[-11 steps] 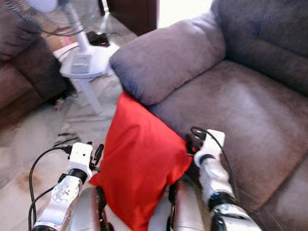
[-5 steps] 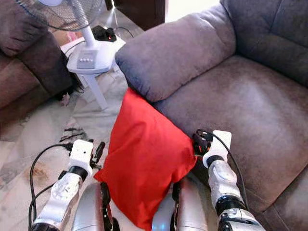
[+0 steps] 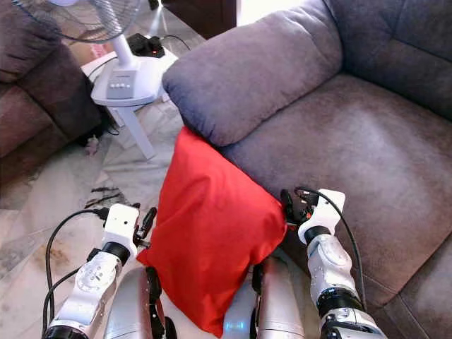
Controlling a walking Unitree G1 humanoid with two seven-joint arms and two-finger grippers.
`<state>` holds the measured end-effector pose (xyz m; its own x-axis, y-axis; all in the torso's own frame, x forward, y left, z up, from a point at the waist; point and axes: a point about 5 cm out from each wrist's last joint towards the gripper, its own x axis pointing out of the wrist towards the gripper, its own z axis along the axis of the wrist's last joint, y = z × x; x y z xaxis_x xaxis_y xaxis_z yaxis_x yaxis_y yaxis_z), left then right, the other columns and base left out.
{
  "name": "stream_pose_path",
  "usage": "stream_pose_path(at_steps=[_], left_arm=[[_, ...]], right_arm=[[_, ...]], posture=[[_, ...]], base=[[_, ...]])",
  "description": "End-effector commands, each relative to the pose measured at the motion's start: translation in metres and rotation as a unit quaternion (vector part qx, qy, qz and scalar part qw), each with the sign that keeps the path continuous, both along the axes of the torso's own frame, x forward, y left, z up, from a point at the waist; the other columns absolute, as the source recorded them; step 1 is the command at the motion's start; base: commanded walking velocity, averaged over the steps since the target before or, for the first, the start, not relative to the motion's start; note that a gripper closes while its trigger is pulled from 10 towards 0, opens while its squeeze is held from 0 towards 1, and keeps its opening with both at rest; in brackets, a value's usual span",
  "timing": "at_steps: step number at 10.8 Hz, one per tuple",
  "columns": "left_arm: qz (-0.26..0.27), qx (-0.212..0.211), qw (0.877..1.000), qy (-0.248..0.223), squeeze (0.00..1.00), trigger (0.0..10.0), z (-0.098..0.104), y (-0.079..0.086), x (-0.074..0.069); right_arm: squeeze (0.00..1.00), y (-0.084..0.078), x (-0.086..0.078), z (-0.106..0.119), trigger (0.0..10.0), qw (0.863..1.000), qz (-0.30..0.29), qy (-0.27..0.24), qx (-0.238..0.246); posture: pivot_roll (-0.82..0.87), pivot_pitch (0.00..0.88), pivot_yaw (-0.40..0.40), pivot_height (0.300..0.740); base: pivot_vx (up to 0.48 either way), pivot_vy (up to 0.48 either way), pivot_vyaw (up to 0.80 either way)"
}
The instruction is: Move the pillow to the sofa from floor
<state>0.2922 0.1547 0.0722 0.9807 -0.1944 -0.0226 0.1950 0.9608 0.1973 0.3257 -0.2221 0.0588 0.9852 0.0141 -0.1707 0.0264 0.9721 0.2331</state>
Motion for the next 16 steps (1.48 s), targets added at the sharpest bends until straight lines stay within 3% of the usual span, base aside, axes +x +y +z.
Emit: stream_pose_path(at_steps=[1, 5, 7, 10, 13, 15, 16], left_arm=[[0.003, -0.003, 1.0, 0.012, 0.0, 10.0, -0.004, 0.003, -0.003], [-0.001, -0.007, 1.0, 0.01, 0.0, 10.0, -0.002, 0.003, -0.002], [-0.004, -0.008, 1.0, 0.01, 0.0, 10.0, -0.001, 0.002, -0.001], [-0.007, -0.01, 1.0, 0.008, 0.0, 10.0, -0.001, 0.0, 0.0], [-0.004, -0.012, 1.0, 0.01, 0.0, 10.0, -0.003, 0.001, -0.001], [0.001, -0.015, 1.0, 0.008, 0.0, 10.0, -0.003, 0.0, 0.001], [0.0, -0.015, 1.0, 0.009, 0.0, 10.0, -0.003, 0.0, 0.001]], right_arm=[[0.0, -0.011, 0.004, 0.013, 10.0, 0.999, -0.022, -0.026, -0.006], [0.0, -0.022, 0.015, 0.043, 10.0, 0.996, -0.033, -0.078, -0.025], [0.0, -0.014, 0.022, 0.06, 10.0, 0.993, -0.016, -0.113, -0.005], [0.0, -0.007, 0.025, 0.067, 10.0, 0.992, -0.003, -0.127, -0.001], [0.0, -0.002, 0.018, 0.063, 10.0, 0.993, 0.026, -0.117, -0.009], [0.0, -0.009, 0.003, 0.059, 10.0, 0.993, 0.054, -0.106, -0.013], [0.6, -0.016, -0.008, 0.059, 10.0, 0.993, 0.064, -0.103, -0.006]], posture=[[0.06, 0.226, 0.079, 0.553], [0.06, 0.223, 0.083, 0.553], [0.05, 0.22, 0.085, 0.553], [0.05, 0.206, 0.077, 0.553], [0.04, 0.193, 0.064, 0.553], [0.03, 0.191, 0.056, 0.553], [0.02, 0.193, 0.056, 0.553]], base=[[0.0, 0.0, 0.0], [0.0, 0.0, 0.0], [0.0, 0.0, 0.0], [0.0, 0.0, 0.0], [0.0, 0.0, 0.0], [0.0, 0.0, 0.0], [0.0, 0.0, 0.0]])
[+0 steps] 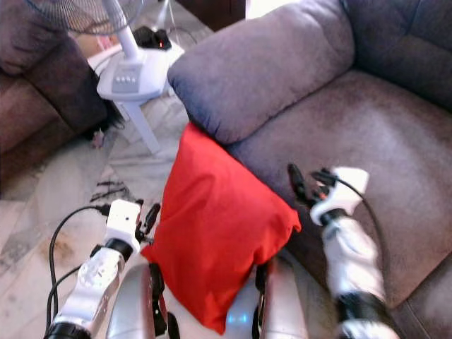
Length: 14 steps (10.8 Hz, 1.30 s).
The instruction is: Move the pillow to the sofa from floor
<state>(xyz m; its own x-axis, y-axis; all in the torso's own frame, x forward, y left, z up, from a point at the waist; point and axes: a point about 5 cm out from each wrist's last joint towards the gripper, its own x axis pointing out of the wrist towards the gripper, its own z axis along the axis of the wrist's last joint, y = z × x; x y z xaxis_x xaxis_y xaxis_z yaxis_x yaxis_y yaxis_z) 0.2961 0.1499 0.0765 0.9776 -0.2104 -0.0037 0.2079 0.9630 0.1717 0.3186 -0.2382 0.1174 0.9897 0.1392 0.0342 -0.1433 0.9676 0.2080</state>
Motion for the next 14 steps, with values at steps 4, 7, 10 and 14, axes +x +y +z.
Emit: stream_pose_path(at_steps=[4, 7, 10, 14], left_arm=[[-0.001, -0.002, 1.0, 0.021, 0.0, 10.0, -0.009, 0.003, -0.004], [-0.008, 0.004, 1.0, 0.024, 0.0, 10.0, -0.009, 0.004, -0.004], [-0.012, 0.008, 1.0, 0.026, 0.0, 10.0, -0.009, 0.006, -0.006], [-0.026, 0.01, 0.999, 0.026, 0.0, 10.0, -0.009, 0.0, -0.004]], right_arm=[[0.0, 0.021, -0.025, -0.037, 10.0, 0.987, 0.132, 0.086, -0.029], [0.0, 0.031, -0.023, -0.051, 10.0, 0.98, 0.15, 0.124, -0.046], [0.0, 0.035, -0.019, -0.049, 10.0, 0.978, 0.166, 0.115, -0.045], [0.0, 0.007, -0.016, -0.041, 10.0, 0.98, 0.119, 0.111, -0.113]], posture=[[0.02, 0.193, 0.064, 0.553], [0.04, 0.19, 0.062, 0.553], [0.05, 0.177, 0.066, 0.553], [0.04, 0.173, 0.071, 0.553]], base=[[0.0, 0.0, 0.0], [0.0, 0.0, 0.0], [0.0, 0.0, 0.0], [0.0, 0.0, 0.0]])
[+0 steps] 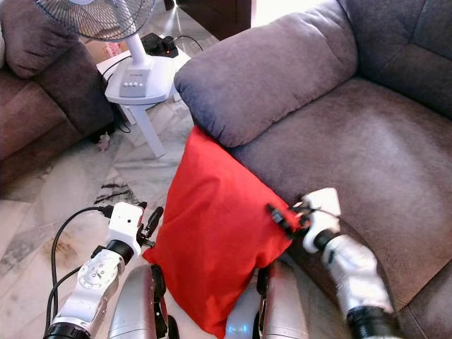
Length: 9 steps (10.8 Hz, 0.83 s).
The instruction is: Move the pillow to the sofa from floor
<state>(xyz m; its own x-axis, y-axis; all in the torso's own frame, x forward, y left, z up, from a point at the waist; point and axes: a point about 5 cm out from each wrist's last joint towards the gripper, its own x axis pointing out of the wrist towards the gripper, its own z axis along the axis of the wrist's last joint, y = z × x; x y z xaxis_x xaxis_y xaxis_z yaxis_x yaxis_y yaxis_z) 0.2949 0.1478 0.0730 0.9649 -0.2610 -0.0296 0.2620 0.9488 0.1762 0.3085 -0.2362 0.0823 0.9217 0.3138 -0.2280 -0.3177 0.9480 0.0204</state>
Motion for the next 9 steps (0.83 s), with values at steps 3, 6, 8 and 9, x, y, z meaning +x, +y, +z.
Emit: stream_pose_path(at_steps=[3, 6, 8, 9], left_arm=[[-0.004, 0.003, 1.0, 0.02, 0.0, 10.0, -0.008, 0.001, -0.004], [-0.005, 0.004, 1.0, 0.022, 0.0, 10.0, -0.008, 0.004, -0.005], [-0.008, 0.006, 1.0, 0.025, 0.0, 10.0, -0.009, 0.002, -0.005], [-0.01, 0.006, 1.0, 0.025, 0.0, 10.0, -0.008, 0.002, -0.005]], right_arm=[[0.0, -0.023, -0.006, -0.001, 10.0, 0.999, -0.036, 0.011, -0.015], [1.0, -0.037, -0.018, -0.006, 10.0, 0.999, -0.034, 0.031, -0.006], [1.0, -0.035, -0.018, -0.003, 10.0, 1.0, -0.019, 0.024, 0.0], [1.0, -0.034, -0.018, -0.001, 10.0, 1.0, -0.013, 0.021, 0.007]], posture=[[0.04, 0.189, 0.075, 0.553], [0.04, 0.206, 0.084, 0.553], [0.04, 0.212, 0.09, 0.553], [0.04, 0.213, 0.092, 0.553]], base=[[0.0, 0.0, 0.0], [0.0, 0.0, 0.0], [0.0, 0.0, 0.0], [0.0, 0.0, 0.0]])
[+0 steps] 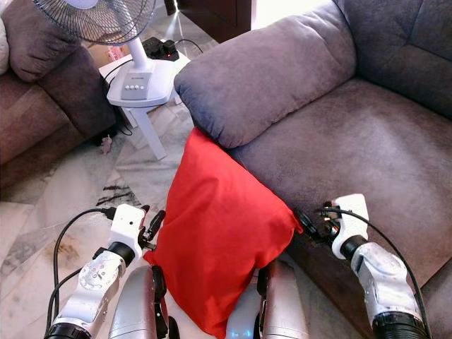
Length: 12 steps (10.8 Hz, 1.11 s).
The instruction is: Move the pillow to the sofa from floor
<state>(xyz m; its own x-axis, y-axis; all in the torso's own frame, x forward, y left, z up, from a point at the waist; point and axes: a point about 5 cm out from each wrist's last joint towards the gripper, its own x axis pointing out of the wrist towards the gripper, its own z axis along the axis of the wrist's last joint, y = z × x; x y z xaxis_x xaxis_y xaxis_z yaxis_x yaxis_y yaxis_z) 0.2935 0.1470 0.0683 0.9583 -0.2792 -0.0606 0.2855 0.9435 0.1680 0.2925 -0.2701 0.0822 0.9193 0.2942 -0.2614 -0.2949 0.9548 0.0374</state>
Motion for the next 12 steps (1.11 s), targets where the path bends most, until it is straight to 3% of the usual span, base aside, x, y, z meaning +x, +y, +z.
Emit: stream_pose_path(at_steps=[1, 4, 5, 10, 12], left_arm=[[-0.003, 0.006, 1.0, 0.01, 0.0, 10.0, -0.004, 0.002, -0.003], [-0.003, 0.005, 1.0, 0.012, 0.0, 10.0, -0.004, 0.002, -0.002], [-0.005, 0.005, 1.0, 0.012, 0.0, 10.0, -0.004, 0.002, -0.002], [-0.008, 0.004, 1.0, 0.013, 0.0, 10.0, -0.004, 0.001, -0.003], [-0.012, 0.005, 1.0, 0.014, 0.0, 10.0, -0.004, 0.0, -0.003]], right_arm=[[1.0, 0.001, -0.003, 0.0, 10.0, 1.0, 0.011, 0.002, 0.015], [1.0, 0.005, -0.007, -0.001, 10.0, 0.999, 0.043, 0.009, -0.005], [0.0, 0.006, -0.01, -0.005, 10.0, 0.996, 0.071, 0.017, -0.052], [0.0, 0.011, -0.011, -0.006, 10.0, 0.995, 0.084, 0.013, -0.053], [0.0, 0.017, -0.013, -0.012, 10.0, 0.993, 0.097, 0.04, -0.045]], posture=[[0.04, 0.213, 0.093, 0.553], [0.04, 0.212, 0.092, 0.553], [0.04, 0.213, 0.092, 0.553], [0.04, 0.217, 0.095, 0.553], [0.04, 0.217, 0.096, 0.553]], base=[[0.0, 0.0, 0.0], [0.0, 0.0, 0.0], [0.0, 0.0, 0.0], [0.0, 0.0, 0.0], [0.0, 0.0, 0.0]])
